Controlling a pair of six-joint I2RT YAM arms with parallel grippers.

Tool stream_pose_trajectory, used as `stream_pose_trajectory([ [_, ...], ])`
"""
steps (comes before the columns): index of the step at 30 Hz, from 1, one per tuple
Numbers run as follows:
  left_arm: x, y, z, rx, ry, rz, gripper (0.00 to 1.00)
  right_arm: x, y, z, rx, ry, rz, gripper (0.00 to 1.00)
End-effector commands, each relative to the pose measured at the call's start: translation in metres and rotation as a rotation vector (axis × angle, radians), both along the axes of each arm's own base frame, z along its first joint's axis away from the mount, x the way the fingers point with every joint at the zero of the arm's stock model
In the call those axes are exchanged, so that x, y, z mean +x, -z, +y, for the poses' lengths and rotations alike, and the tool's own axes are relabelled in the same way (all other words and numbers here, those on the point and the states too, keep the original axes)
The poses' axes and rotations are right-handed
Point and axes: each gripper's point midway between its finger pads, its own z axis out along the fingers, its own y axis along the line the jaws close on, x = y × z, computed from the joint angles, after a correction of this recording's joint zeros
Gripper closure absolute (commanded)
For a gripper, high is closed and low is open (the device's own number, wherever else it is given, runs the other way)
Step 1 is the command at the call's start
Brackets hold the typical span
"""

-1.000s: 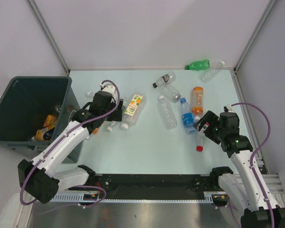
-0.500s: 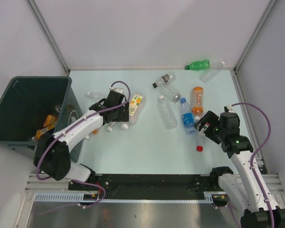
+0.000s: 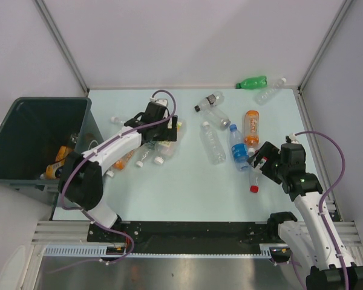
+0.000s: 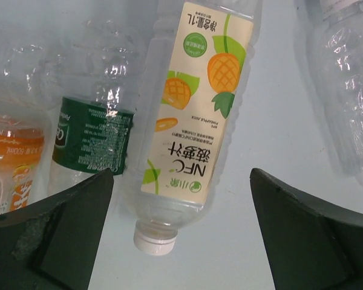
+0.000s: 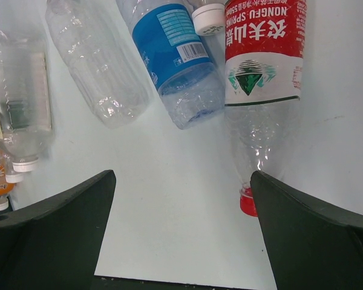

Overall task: Put the plastic bottles in the bin
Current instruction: Pick up the plastic bottle at the center of the board.

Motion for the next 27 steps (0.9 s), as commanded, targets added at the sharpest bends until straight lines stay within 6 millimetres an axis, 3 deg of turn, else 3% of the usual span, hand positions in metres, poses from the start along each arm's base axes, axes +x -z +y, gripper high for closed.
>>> stream_pose_trajectory([
  [1,0.017,-0.01,-0.013,-0.002,0.039,-0.028,0.0,0.001,-0.007,-0.002,-0.011,-0.001,-0.027,0.0],
  [8,0.023,0.009,-0.02,0.005,0.049,0.015,0.0,0.0,-0.007,-0.003,-0.01,0.006,-0.023,0.0],
  [15,0.025,0.043,-0.022,0.024,0.054,0.064,0.0,-0.001,-0.008,-0.003,-0.011,0.005,-0.028,0.0],
  [20,0.023,0.051,-0.026,0.01,0.068,0.08,0.02,-0.001,-0.007,-0.004,-0.01,0.008,-0.024,0.0],
  [23,0.021,0.055,-0.028,0.001,0.077,0.09,0.05,-0.001,-0.008,-0.003,-0.01,0.006,-0.026,0.0],
  [27,0.019,0.055,-0.029,-0.001,0.083,0.101,0.21,-0.001,-0.008,-0.003,-0.009,0.004,-0.029,0.0],
])
